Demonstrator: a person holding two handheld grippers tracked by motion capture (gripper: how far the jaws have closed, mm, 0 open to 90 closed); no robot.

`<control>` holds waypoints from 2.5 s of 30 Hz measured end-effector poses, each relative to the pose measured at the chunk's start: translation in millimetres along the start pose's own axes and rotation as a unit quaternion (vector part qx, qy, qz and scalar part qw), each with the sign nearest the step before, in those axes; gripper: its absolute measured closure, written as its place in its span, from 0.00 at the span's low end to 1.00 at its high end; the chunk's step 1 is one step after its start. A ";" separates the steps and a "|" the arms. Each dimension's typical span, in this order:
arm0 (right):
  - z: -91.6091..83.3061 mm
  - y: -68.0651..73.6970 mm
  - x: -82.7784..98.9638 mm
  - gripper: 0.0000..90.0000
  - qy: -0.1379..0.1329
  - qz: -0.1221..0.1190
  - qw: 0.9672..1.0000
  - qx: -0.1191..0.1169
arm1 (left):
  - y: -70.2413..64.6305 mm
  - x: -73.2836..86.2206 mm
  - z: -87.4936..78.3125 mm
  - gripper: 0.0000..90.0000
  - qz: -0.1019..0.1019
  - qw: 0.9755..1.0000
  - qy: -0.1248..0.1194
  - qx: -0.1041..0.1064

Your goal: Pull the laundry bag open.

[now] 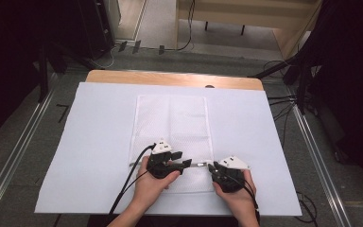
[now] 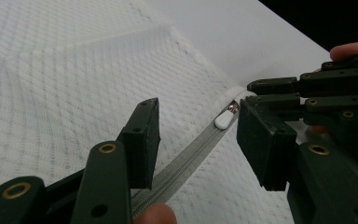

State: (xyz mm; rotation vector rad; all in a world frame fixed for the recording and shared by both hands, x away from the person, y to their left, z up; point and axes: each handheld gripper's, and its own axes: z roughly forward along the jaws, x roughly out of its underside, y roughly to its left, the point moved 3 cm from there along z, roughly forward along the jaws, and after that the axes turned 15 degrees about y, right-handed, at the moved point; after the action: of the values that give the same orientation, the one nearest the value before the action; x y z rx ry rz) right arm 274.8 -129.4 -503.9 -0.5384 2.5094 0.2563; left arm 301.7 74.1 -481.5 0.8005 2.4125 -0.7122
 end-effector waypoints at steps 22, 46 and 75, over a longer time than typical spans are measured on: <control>-28.6 19.1 -12.9 0.98 -0.094 -0.021 0.993 -0.069 | -11.2 1.7 19.5 0.72 0.062 0.997 0.053 -0.002; -32.6 26.8 -14.8 0.98 -0.110 -0.037 0.991 -0.067 | -17.3 1.3 5.5 0.80 0.105 0.993 0.044 -0.030; -36.6 25.8 -15.4 0.98 -0.117 -0.040 0.990 -0.070 | -22.4 -0.1 1.2 0.91 0.119 0.992 0.040 0.015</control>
State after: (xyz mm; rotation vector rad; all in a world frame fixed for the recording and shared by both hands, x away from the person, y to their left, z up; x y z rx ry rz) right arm 258.0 -111.8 -463.3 -0.6260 2.2481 0.4409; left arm 287.6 57.9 -475.3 1.1266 2.3260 -0.6346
